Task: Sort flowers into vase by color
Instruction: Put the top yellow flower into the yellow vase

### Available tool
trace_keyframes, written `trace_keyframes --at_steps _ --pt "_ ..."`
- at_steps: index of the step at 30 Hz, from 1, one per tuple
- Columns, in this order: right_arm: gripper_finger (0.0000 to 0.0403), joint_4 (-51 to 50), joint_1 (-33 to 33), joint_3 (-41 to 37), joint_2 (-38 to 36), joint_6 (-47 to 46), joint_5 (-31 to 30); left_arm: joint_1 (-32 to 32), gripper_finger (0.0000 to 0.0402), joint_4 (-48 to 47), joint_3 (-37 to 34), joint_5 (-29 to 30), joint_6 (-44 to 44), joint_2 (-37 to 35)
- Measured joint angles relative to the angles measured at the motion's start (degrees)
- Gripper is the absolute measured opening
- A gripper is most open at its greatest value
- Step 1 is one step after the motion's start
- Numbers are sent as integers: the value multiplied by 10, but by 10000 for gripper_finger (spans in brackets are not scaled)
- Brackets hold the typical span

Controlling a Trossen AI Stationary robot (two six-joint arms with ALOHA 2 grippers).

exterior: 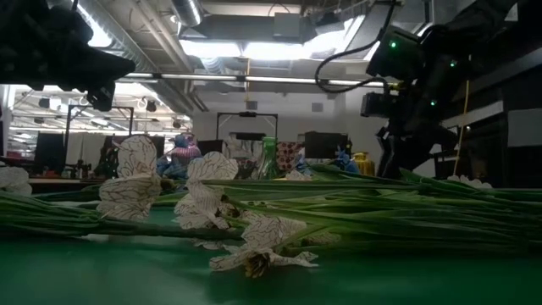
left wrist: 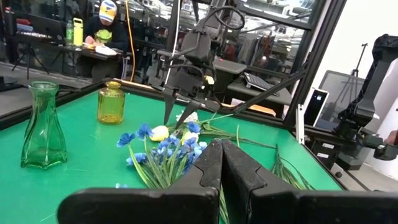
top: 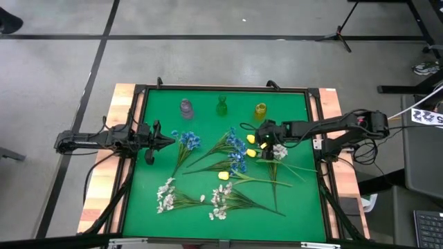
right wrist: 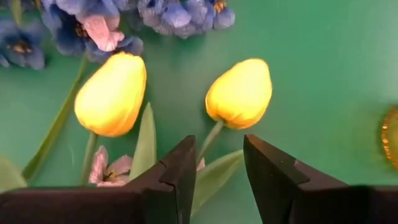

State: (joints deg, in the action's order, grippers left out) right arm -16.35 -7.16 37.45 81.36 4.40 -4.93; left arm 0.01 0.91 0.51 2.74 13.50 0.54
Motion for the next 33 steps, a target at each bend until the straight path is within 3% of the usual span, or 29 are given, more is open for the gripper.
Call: trace_keyframes --at_steps 10,18,25,33 --pt "127 0 0 0 32 -1 0 0 0 0 0 0 0 0" --pt "13 0 0 0 32 1 -13 0 0 0 0 0 0 0" --pt "19 -1 0 4 32 3 -16 0 0 0 0 0 0 0" --pt "17 0 0 74 17 34 -22 0 0 0 0 0 0 0"
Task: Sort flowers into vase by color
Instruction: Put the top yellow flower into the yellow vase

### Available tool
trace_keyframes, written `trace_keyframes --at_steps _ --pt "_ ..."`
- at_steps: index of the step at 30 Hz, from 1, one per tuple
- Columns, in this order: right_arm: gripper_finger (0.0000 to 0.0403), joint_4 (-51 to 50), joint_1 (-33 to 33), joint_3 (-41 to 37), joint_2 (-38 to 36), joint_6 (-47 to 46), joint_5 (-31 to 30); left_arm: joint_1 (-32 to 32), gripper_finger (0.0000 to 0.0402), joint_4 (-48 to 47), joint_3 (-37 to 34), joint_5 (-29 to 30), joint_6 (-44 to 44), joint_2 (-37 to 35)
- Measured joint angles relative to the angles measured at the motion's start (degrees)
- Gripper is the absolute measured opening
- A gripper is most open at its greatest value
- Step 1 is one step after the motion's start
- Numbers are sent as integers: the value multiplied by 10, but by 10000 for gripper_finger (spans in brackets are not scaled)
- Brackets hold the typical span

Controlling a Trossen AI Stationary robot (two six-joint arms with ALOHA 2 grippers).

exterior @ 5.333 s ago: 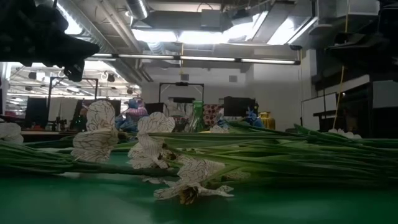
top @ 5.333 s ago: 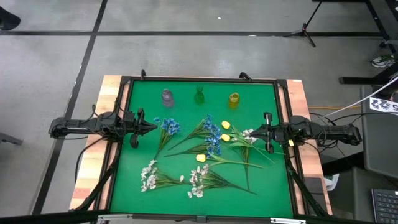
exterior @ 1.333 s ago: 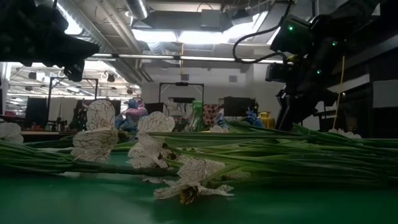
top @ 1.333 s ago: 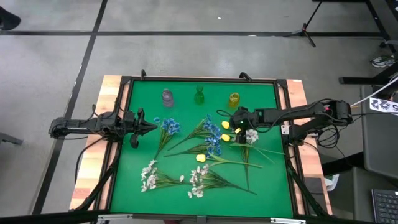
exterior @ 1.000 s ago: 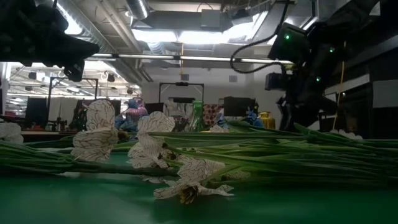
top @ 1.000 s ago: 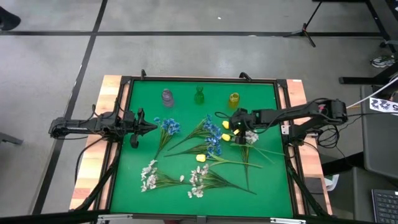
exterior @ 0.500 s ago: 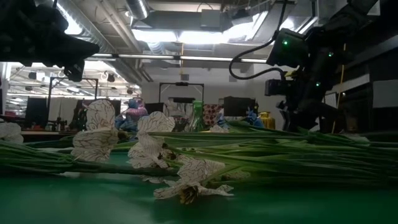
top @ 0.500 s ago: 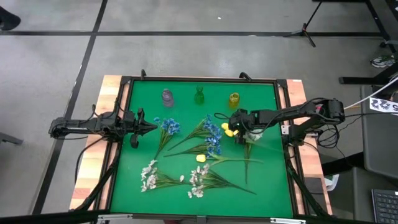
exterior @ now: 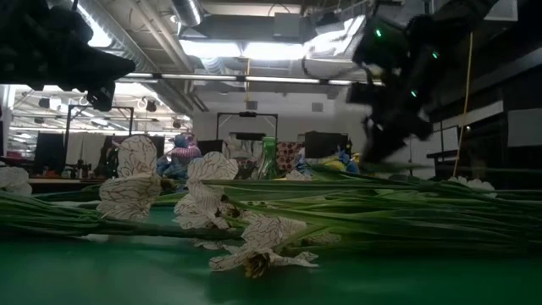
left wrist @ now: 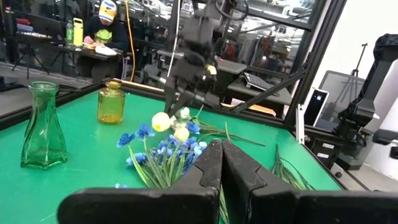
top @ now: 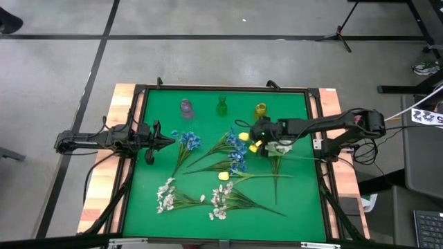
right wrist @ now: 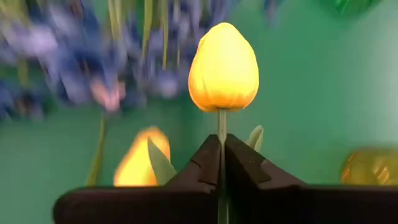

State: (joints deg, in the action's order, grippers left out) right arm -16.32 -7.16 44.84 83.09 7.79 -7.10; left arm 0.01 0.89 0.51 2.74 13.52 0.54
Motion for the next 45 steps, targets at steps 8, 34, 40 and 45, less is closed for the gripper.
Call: trace_keyframes --at_steps 8,34,40,45 --pt "14 -1 0 104 0 62 -29 0 0 0 0 0 0 0" --pt "4 724 -122 -145 -256 93 -9 0 0 0 0 -2 0 0" --pt "6 846 -192 -199 -225 3 36 0 0 0 0 -2 0 0" --pt "4 900 -225 -195 -201 -21 67 0 0 0 0 -2 0 0"
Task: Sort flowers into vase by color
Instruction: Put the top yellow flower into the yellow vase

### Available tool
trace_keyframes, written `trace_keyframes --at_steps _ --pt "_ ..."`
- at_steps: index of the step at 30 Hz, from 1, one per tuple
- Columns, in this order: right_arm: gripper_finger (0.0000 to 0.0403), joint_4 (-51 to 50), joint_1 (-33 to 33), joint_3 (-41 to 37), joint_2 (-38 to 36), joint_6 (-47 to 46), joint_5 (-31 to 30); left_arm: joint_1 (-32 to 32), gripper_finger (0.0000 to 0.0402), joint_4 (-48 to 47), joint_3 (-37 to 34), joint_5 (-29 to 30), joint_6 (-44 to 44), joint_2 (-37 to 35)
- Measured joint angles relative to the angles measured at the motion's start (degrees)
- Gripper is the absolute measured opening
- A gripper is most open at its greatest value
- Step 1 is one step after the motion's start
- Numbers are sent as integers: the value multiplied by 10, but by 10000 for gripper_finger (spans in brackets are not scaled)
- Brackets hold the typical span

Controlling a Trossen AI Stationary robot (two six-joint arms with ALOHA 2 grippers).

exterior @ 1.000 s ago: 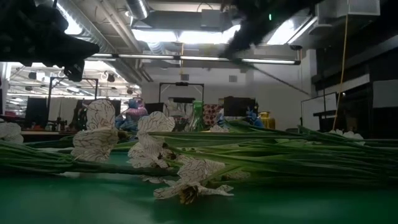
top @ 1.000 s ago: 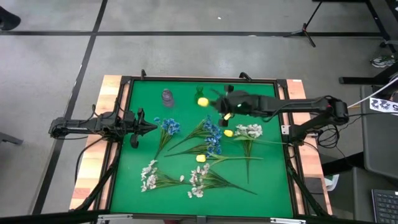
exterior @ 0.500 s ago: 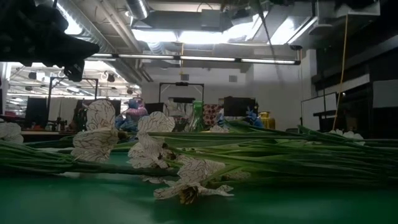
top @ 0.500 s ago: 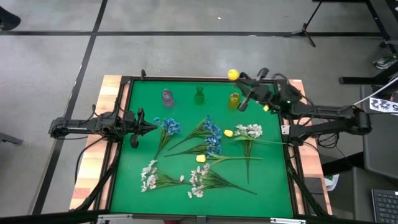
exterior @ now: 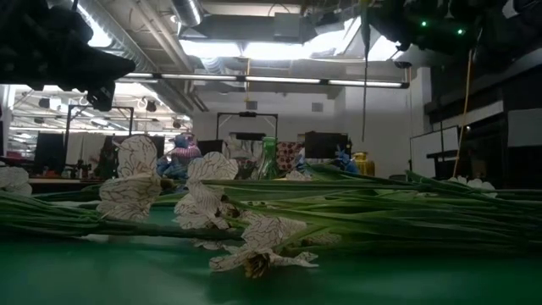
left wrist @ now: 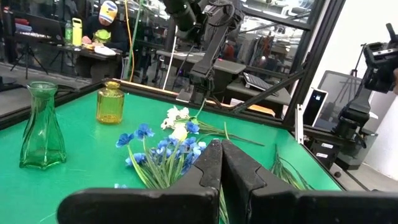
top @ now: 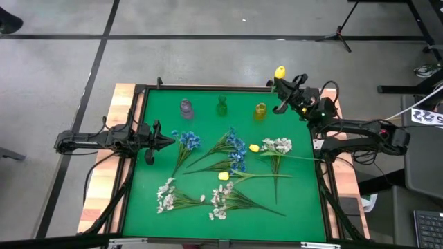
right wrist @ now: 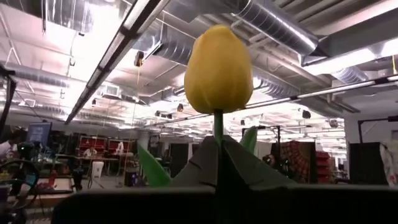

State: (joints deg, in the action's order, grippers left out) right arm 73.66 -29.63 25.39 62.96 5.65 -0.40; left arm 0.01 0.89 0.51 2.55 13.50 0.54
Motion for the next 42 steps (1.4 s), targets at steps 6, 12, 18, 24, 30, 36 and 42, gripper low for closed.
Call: trace_keyframes --at_steps 6,12,18,24,30,36,42 --pt "8 1 -32 0 28 -23 -1 0 0 0 0 0 0 0" --pt "5 13 -43 0 47 -23 0 0 0 0 0 0 0 0" --pt "8 52 -50 7 49 -27 8 0 0 0 0 0 0 0" --pt "8 22 -49 24 48 -23 19 0 0 0 0 0 0 0" --pt "19 -24 -49 24 49 -6 15 0 0 0 0 0 0 0" --pt "6 4 -49 25 69 6 15 0 0 0 0 0 0 0" --pt "14 64 -49 25 104 -22 16 0 0 0 0 0 0 0"
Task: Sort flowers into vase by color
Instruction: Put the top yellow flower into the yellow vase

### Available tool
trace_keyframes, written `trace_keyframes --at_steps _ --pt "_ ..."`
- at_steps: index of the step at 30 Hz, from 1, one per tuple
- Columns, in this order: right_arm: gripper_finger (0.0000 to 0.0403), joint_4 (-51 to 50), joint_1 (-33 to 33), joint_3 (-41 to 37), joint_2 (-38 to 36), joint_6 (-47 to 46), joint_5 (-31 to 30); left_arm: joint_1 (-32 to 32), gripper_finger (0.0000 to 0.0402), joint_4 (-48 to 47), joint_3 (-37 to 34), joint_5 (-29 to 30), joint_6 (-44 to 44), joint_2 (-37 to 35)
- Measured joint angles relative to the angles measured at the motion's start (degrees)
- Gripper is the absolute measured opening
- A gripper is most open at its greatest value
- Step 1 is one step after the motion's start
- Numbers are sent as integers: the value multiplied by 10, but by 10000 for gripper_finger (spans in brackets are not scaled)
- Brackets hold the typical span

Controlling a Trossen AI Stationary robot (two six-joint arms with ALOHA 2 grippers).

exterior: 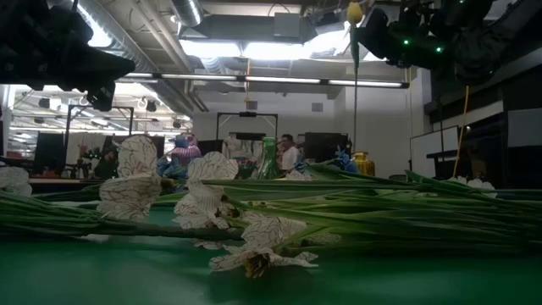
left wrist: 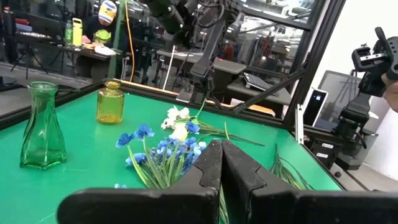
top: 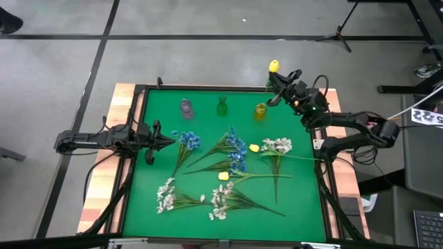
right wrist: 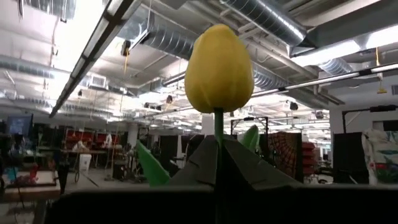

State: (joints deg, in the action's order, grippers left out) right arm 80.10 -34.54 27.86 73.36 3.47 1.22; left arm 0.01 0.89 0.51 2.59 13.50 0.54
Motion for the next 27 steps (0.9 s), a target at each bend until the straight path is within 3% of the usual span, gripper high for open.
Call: trace_keyframes --at_steps 15,27 --pt "16 -45 0 -1 9 17 12 0 0 0 0 0 0 0" --pt "20 -69 0 -30 9 31 -34 0 0 0 0 0 0 0"
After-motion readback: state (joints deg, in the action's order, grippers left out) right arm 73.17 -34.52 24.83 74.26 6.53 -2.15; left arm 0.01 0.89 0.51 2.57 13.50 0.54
